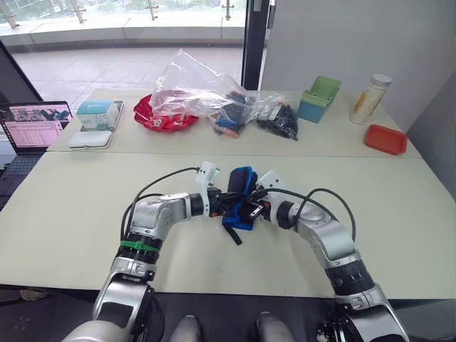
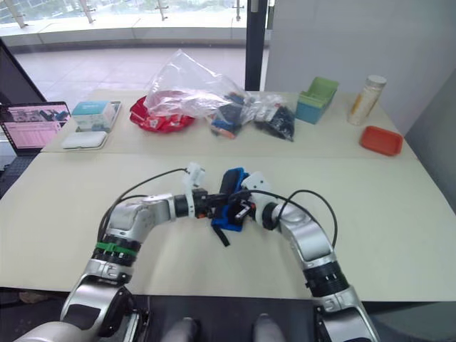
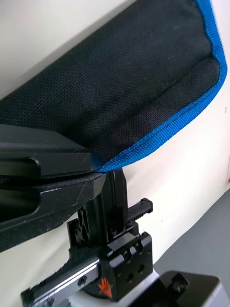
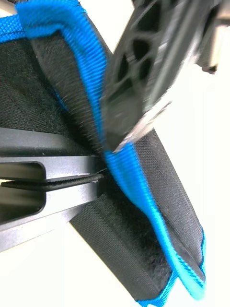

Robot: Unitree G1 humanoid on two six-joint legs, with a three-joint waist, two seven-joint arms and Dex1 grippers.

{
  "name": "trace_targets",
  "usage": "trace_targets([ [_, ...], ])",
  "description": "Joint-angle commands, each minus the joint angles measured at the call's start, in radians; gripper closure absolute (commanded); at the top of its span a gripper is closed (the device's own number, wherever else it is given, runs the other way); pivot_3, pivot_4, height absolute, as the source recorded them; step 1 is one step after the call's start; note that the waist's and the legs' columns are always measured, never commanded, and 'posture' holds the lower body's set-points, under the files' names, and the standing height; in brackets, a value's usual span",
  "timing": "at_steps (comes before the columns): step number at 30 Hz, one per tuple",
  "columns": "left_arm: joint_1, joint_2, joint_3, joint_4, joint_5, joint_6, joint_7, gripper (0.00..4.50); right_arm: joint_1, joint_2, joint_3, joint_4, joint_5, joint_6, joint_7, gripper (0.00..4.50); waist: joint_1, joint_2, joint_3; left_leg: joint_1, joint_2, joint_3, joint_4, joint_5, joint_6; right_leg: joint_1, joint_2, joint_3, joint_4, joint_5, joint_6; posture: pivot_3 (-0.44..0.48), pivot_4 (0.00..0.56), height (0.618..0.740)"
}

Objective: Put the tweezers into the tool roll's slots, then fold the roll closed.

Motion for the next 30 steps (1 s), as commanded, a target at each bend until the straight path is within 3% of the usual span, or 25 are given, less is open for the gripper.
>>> trace_targets([
  [1, 0.004, -0.017, -0.029, -0.011, 0.023, 0.011, 0.007, 4.49, 0.000, 0.006, -0.070, -0.021, 0.030, 0.033, -0.034, 4.50, 0.002, 0.000, 0.000, 0.000, 0.000, 0.000, 0.000, 0.000, 0.000, 0.000, 0.000, 0.000, 0.000, 0.000, 0.000, 0.000, 0.150, 0.740],
  [5, 0.043, -0.027, -0.061, -0.001, 0.065, 0.007, 0.026, 4.49, -0.027, 0.019, -0.172, -0.063, 0.114, 0.067, -0.046, 4.50, 0.003, 0.000, 0.000, 0.000, -0.001, 0.000, 0.001, 0.000, 0.000, 0.001, 0.000, 0.000, 0.000, 0.000, 0.000, 0.000, 0.150, 0.740],
  [10, 0.054, -0.034, -0.096, 0.056, 0.129, -0.001, 0.063, 4.49, -0.074, -0.023, -0.189, -0.091, 0.143, 0.040, 0.001, 4.50, 0.000, 0.001, 0.000, 0.000, -0.001, 0.000, 0.001, 0.000, 0.000, 0.001, 0.000, 0.000, 0.000, 0.000, 0.000, 0.000, 0.150, 0.740],
  [15, 0.050, -0.044, -0.088, 0.073, 0.145, 0.004, 0.081, 4.49, -0.132, -0.037, -0.093, -0.049, 0.098, 0.019, 0.045, 4.50, 0.000, 0.000, 0.000, 0.013, -0.001, 0.000, -0.001, -0.001, 0.001, 0.015, 0.000, 0.000, -0.005, 0.000, 0.001, 0.000, 0.150, 0.740],
  [19, 0.047, -0.040, -0.077, 0.070, 0.144, 0.006, 0.086, 4.49, -0.164, -0.052, 0.011, 0.048, 0.022, 0.048, 0.044, 4.50, 0.003, 0.000, -0.001, 0.013, -0.001, -0.001, -0.001, -0.001, 0.001, 0.016, 0.000, 0.000, -0.006, 0.000, 0.001, 0.000, 0.150, 0.740],
  [27, 0.052, -0.030, -0.072, 0.054, 0.142, -0.002, 0.079, 4.49, -0.201, -0.072, 0.098, 0.256, -0.031, 0.149, 0.068, 4.50, 0.000, -0.001, -0.004, 0.016, 0.000, -0.001, -0.002, -0.001, 0.001, 0.019, 0.000, 0.000, -0.005, 0.000, 0.001, 0.000, 0.150, 0.740],
  [30, 0.056, 0.014, -0.067, -0.013, 0.123, 0.008, 0.035, 3.61, -0.209, -0.072, 0.097, 0.285, -0.028, 0.145, 0.078, 4.50, 0.000, -0.002, -0.004, 0.021, 0.000, -0.001, -0.002, -0.001, 0.001, 0.024, 0.000, 0.000, -0.008, 0.000, 0.001, 0.000, 0.150, 0.740],
])
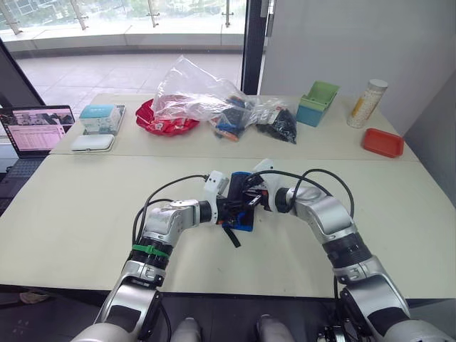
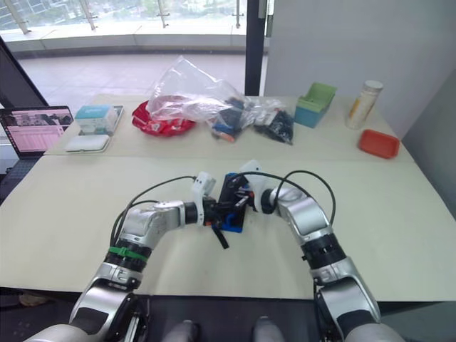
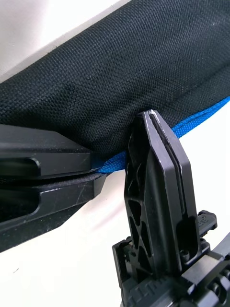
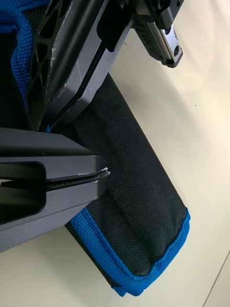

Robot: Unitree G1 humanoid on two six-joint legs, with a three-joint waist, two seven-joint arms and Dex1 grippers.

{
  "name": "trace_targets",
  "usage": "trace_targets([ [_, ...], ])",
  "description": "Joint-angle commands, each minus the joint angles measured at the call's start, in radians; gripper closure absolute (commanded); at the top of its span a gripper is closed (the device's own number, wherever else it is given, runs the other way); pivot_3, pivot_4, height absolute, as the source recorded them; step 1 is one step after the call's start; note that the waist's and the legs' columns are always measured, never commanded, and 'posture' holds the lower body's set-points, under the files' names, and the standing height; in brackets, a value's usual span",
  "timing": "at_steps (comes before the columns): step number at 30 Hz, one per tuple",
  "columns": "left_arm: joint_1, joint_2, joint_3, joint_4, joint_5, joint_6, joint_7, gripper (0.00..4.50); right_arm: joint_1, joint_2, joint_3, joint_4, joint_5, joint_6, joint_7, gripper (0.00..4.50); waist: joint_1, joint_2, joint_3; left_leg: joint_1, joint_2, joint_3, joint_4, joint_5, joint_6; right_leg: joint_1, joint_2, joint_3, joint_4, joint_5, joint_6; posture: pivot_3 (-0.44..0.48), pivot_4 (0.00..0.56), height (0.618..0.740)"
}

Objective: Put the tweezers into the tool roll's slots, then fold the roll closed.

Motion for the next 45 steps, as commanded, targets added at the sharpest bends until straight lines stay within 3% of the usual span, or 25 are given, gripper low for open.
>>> trace_targets([
  [1, 0.031, 0.076, -0.002, -0.053, 0.013, 0.039, -0.032, 3.28, 0.018, -0.012, 0.015, 0.071, -0.031, 0.032, 0.001, 4.50, 0.000, 0.000, 0.000, 0.002, 0.000, 0.000, -0.001, 0.000, 0.000, 0.002, 0.000, 0.000, 0.000, 0.000, 0.000, 0.000, 0.150, 0.740],
  [4, 0.025, 0.126, 0.026, -0.115, -0.027, 0.060, -0.075, 2.36, 0.017, -0.007, 0.015, 0.075, -0.029, 0.031, 0.001, 4.50, -0.004, 0.000, 0.000, 0.004, 0.001, 0.000, -0.003, 0.000, 0.000, 0.003, 0.001, 0.000, -0.001, 0.000, 0.000, 0.000, 0.150, 0.740],
  [13, 0.018, 0.232, 0.139, -0.210, -0.172, 0.036, -0.261, 2.36, 0.030, 0.005, 0.014, 0.057, -0.024, 0.036, -0.001, 4.50, 0.000, 0.000, 0.000, 0.003, 0.001, 0.000, -0.003, 0.000, 0.000, 0.003, 0.000, 0.000, -0.003, 0.000, 0.000, 0.000, 0.150, 0.740],
  [17, 0.021, 0.211, 0.138, -0.197, -0.175, -0.007, -0.294, 3.48, 0.034, 0.008, 0.014, 0.051, -0.023, 0.035, 0.000, 4.50, -0.001, 0.000, 0.000, 0.003, 0.001, 0.000, -0.004, 0.000, 0.000, 0.002, 0.001, 0.000, -0.004, 0.000, 0.000, 0.000, 0.150, 0.740],
  [20, 0.036, 0.169, 0.049, -0.139, -0.076, -0.127, -0.297, 4.44, 0.040, 0.007, 0.013, 0.040, -0.020, 0.035, 0.003, 4.50, 0.000, 0.000, 0.000, 0.003, 0.001, 0.000, -0.005, 0.000, 0.000, 0.003, 0.001, 0.000, -0.005, 0.000, 0.000, 0.000, 0.150, 0.740],
  [25, 0.045, 0.110, -0.064, 0.034, 0.077, -0.336, -0.299, 4.44, 0.048, 0.007, -0.004, 0.015, -0.011, 0.034, 0.002, 4.50, 0.001, -0.001, 0.000, 0.002, 0.001, 0.000, -0.005, 0.000, 0.000, 0.003, 0.001, 0.000, -0.007, 0.000, 0.000, 0.000, 0.150, 0.740],
  [30, 0.080, 0.109, -0.144, 0.174, 0.200, -0.445, -0.284, 4.44, 0.072, 0.019, -0.057, -0.052, 0.017, 0.002, -0.007, 4.50, 0.002, 0.000, 0.000, 0.000, 0.001, 0.000, -0.005, -0.001, 0.001, 0.001, 0.000, 0.000, -0.007, 0.000, 0.000, 0.000, 0.150, 0.740],
  [40, 0.095, 0.114, -0.136, 0.174, 0.188, -0.427, -0.324, 4.44, 0.148, 0.036, -0.104, -0.195, 0.093, -0.116, 0.061, 4.50, -0.002, 0.000, 0.000, 0.000, 0.001, 0.000, -0.006, -0.001, 0.001, 0.002, 0.001, 0.000, -0.008, 0.000, 0.001, 0.000, 0.150, 0.740],
  [45, 0.090, 0.114, -0.133, 0.173, 0.195, -0.431, -0.321, 4.44, 0.136, 0.060, -0.073, -0.060, 0.030, -0.021, -0.030, 4.50, -0.003, 0.000, 0.000, 0.000, 0.001, 0.000, -0.006, -0.001, 0.001, 0.002, 0.000, 0.000, -0.008, 0.000, 0.001, 0.000, 0.150, 0.740],
])
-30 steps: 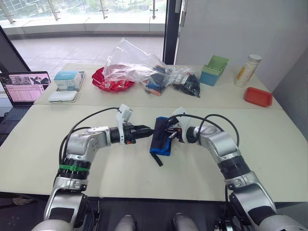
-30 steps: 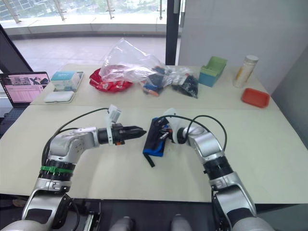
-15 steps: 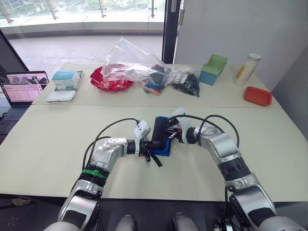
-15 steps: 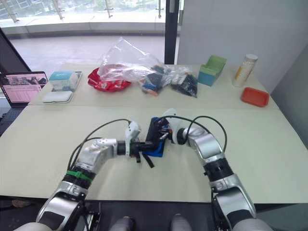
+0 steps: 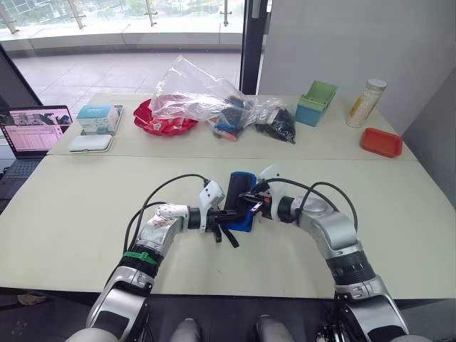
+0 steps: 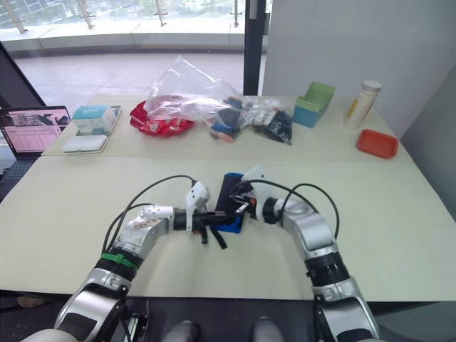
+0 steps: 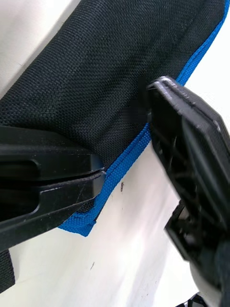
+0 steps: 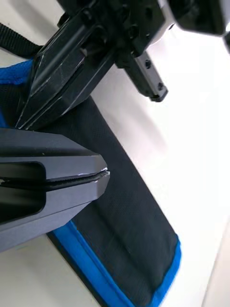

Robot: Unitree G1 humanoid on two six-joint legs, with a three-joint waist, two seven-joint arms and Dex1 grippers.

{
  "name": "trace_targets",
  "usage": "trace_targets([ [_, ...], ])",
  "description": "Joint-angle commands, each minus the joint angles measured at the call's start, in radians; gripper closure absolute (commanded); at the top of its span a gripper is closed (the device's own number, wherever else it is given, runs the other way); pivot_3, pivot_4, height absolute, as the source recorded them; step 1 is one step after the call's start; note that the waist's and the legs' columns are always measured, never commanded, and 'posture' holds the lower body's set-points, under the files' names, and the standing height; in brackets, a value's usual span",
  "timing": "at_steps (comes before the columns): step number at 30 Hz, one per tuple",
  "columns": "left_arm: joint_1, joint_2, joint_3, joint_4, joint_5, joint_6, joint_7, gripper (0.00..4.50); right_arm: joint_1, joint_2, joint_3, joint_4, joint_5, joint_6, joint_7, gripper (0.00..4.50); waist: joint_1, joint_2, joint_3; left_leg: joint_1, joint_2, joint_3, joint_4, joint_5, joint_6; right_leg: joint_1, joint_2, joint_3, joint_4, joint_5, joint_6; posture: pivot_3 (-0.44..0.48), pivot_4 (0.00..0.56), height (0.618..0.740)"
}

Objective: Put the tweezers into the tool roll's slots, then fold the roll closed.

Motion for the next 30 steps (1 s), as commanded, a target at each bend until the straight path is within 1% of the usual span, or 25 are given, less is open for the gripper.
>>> trace_targets([
  [1, 0.035, 0.016, -0.023, 0.045, 0.050, 0.038, 0.008, 4.44, -0.014, 0.018, 0.009, 0.059, -0.030, 0.043, -0.053, 4.50, -0.002, 0.000, 0.000, 0.001, 0.000, 0.000, 0.000, 0.000, 0.000, 0.000, 0.000, 0.000, 0.000, 0.000, 0.000, 0.000, 0.150, 0.740],
  [5, 0.037, 0.020, -0.022, 0.032, 0.047, 0.042, 0.004, 4.44, -0.046, 0.050, -0.014, 0.131, -0.033, 0.098, -0.113, 4.50, -0.001, 0.000, 0.000, 0.004, 0.000, 0.000, -0.001, 0.000, 0.000, 0.002, 0.000, 0.000, 0.000, 0.000, 0.000, 0.000, 0.150, 0.740],
  [9, 0.042, 0.025, -0.021, 0.022, 0.046, 0.040, 0.002, 4.44, -0.089, 0.071, -0.019, 0.215, -0.045, 0.074, -0.139, 4.50, -0.002, 0.000, 0.000, 0.005, 0.001, 0.001, -0.001, 0.000, 0.000, 0.004, 0.000, 0.000, 0.000, 0.000, 0.000, 0.000, 0.150, 0.740],
  [17, 0.056, 0.038, -0.011, -0.006, 0.040, 0.047, 0.003, 4.44, -0.259, 0.095, -0.079, 0.518, -0.061, -0.081, -0.205, 4.50, 0.000, 0.000, 0.000, 0.007, 0.001, 0.002, -0.002, 0.000, 0.000, 0.004, 0.000, 0.000, 0.000, 0.000, 0.000, 0.000, 0.150, 0.740],
  [22, 0.062, 0.041, -0.004, -0.023, 0.039, 0.058, 0.009, 4.44, -0.293, 0.098, -0.075, 0.600, -0.070, -0.137, -0.188, 4.50, 0.000, 0.000, 0.000, 0.007, 0.001, 0.001, -0.003, 0.000, 0.000, 0.004, 0.000, 0.000, 0.000, 0.000, 0.000, 0.000, 0.150, 0.740],
  [25, 0.064, 0.041, 0.008, -0.025, 0.033, 0.067, 0.016, 4.44, -0.279, 0.100, -0.065, 0.566, -0.063, -0.158, -0.150, 4.50, 0.000, 0.000, 0.000, 0.007, 0.001, 0.001, -0.003, 0.000, 0.000, 0.004, 0.000, 0.000, 0.000, 0.000, 0.000, 0.000, 0.150, 0.740],
  [28, 0.064, 0.050, 0.036, -0.048, 0.011, 0.084, 0.013, 4.44, -0.235, 0.088, -0.044, 0.396, -0.032, -0.177, -0.061, 4.50, 0.000, 0.000, 0.000, 0.006, 0.001, 0.001, -0.003, 0.000, 0.000, 0.003, 0.000, 0.000, 0.000, 0.000, 0.000, 0.000, 0.150, 0.740],
  [30, 0.068, 0.062, 0.062, -0.084, -0.012, 0.094, 0.008, 4.44, -0.199, 0.072, -0.045, 0.277, -0.019, -0.161, -0.039, 4.50, -0.003, 0.001, 0.000, 0.004, 0.001, 0.001, -0.003, -0.001, 0.001, 0.002, 0.000, 0.000, 0.000, 0.000, 0.000, 0.000, 0.150, 0.740],
])
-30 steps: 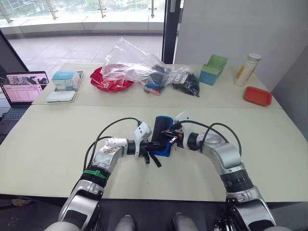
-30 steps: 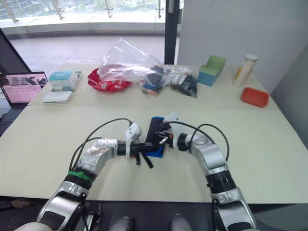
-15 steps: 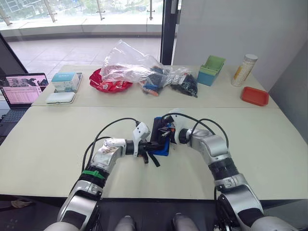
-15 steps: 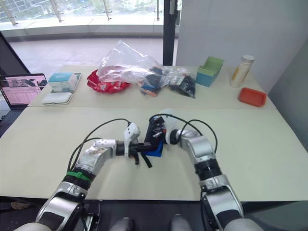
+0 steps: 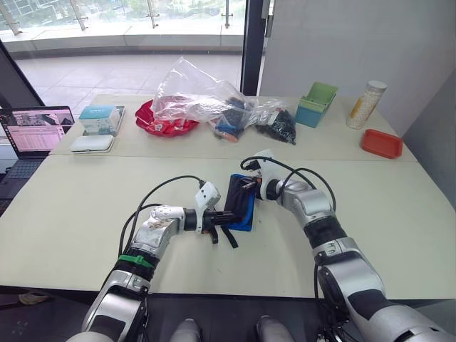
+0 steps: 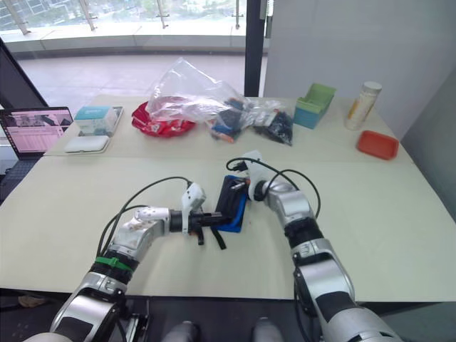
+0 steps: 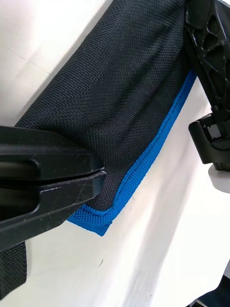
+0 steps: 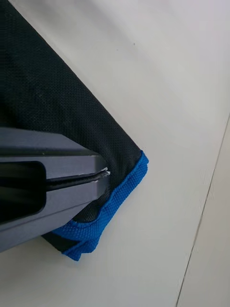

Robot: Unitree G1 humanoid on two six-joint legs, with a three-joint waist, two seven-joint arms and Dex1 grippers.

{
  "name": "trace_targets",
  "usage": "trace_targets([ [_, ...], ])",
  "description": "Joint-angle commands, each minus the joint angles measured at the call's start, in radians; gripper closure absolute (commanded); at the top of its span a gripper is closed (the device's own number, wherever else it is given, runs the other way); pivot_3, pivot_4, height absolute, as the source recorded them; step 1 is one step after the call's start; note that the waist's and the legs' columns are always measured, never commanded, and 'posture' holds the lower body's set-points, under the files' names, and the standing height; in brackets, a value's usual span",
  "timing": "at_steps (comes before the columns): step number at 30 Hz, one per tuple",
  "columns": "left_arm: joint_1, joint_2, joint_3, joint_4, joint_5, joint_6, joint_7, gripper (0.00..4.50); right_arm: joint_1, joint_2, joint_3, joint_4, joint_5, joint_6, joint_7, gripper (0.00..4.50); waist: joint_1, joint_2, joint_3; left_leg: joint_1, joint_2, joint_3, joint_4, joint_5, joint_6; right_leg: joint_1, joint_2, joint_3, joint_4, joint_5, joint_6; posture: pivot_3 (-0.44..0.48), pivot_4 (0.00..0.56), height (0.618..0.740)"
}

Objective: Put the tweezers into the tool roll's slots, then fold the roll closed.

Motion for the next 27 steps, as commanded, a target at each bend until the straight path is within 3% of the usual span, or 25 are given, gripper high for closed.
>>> trace_targets([
  [1, 0.034, 0.042, 0.039, -0.047, -0.015, 0.053, 0.004, 4.44, 0.057, -0.031, -0.002, -0.208, 0.032, 0.034, 0.053, 4.50, -0.005, 0.000, 0.000, -0.002, 0.000, 0.000, 0.000, 0.000, 0.001, -0.002, 0.000, 0.000, 0.000, 0.000, 0.000, 0.000, 0.150, 0.740],
  [6, 0.083, 0.101, 0.183, -0.286, -0.171, 0.142, 0.008, 4.44, 0.188, -0.112, -0.098, -0.557, 0.150, 0.124, 0.098, 4.50, -0.012, 0.001, 0.004, -0.018, 0.000, -0.001, 0.003, 0.000, 0.000, -0.020, 0.000, 0.000, 0.008, 0.000, -0.001, 0.000, 0.150, 0.740],
  [14, 0.283, 0.260, 0.397, -0.505, -0.276, 0.141, 0.018, 4.44, 0.397, -0.303, -0.307, -0.846, 0.310, 0.268, 0.121, 4.50, 0.002, 0.001, 0.005, -0.026, -0.001, 0.000, 0.004, 0.000, 0.000, -0.028, -0.001, 0.000, 0.008, 0.000, -0.001, 0.000, 0.150, 0.740],
  [15, 0.319, 0.289, 0.431, -0.525, -0.278, 0.130, 0.016, 4.19, 0.438, -0.329, -0.345, -0.861, 0.314, 0.256, 0.124, 4.50, 0.004, 0.001, 0.005, -0.027, -0.001, 0.000, 0.004, 0.000, 0.000, -0.028, -0.001, 0.000, 0.008, 0.000, -0.001, 0.000, 0.150, 0.740],
  [20, 0.530, 0.400, 0.581, -0.532, -0.237, 0.006, -0.002, 2.65, 0.664, -0.427, -0.515, -0.887, 0.348, 0.177, 0.194, 2.92, 0.011, 0.001, 0.006, -0.027, 0.000, 0.001, 0.003, 0.000, 0.000, -0.028, -0.001, 0.001, 0.007, 0.000, -0.001, 0.000, 0.150, 0.740],
  [27, 0.719, 0.432, 0.739, -0.470, -0.258, -0.033, -0.020, 0.41, 0.975, -0.487, -0.672, -0.752, 0.302, -0.045, 0.327, 0.63, 0.027, 0.001, 0.007, -0.027, 0.001, 0.005, 0.003, 0.000, 0.000, -0.027, -0.001, 0.002, 0.000, 0.000, -0.001, 0.000, 0.150, 0.740],
])
